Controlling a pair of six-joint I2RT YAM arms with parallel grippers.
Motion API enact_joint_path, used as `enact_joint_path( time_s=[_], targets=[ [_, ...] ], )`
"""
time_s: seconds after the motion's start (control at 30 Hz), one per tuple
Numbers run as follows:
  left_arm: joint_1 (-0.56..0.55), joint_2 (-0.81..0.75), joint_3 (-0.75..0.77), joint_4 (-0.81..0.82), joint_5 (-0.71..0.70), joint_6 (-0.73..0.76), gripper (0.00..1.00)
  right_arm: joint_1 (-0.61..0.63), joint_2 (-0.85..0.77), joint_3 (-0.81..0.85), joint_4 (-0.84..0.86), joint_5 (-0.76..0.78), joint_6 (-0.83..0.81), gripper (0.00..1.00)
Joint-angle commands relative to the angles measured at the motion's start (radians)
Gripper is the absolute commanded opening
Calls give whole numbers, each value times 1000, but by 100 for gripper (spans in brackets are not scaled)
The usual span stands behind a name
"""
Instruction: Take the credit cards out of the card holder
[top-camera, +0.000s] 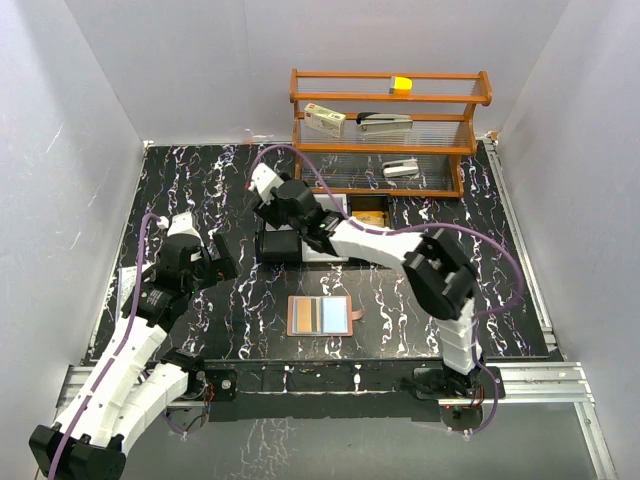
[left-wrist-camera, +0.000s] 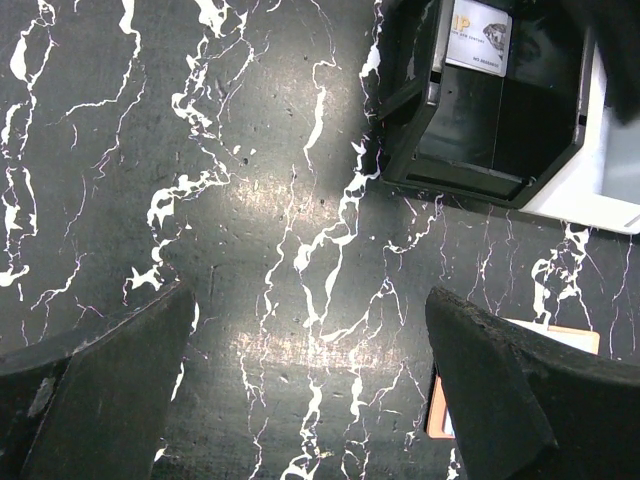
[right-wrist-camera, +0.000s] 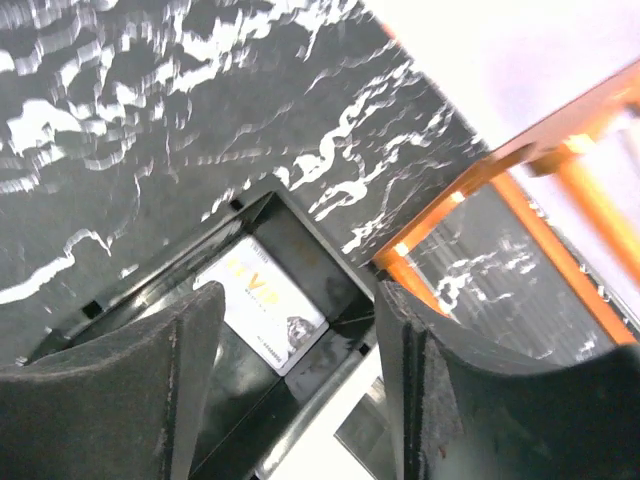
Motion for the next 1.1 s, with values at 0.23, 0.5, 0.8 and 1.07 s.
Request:
enact_joint_path(
  time_s=[0.23,0.5,0.8,1.07],
  targets=[
    [3,29,-5,11,17,10,99,-16,-453,-307,148,121,512,78],
    [3,24,-13,24,15,10,99,-16,-670,-474,28,84,713,93],
    [2,5,-41,79,103,24,99,-16,-940,-739,63,-23,996,98],
    [3,9,19,-2,160,-116,99,-16,-1065,-911,132,-219,1142,98]
  ],
)
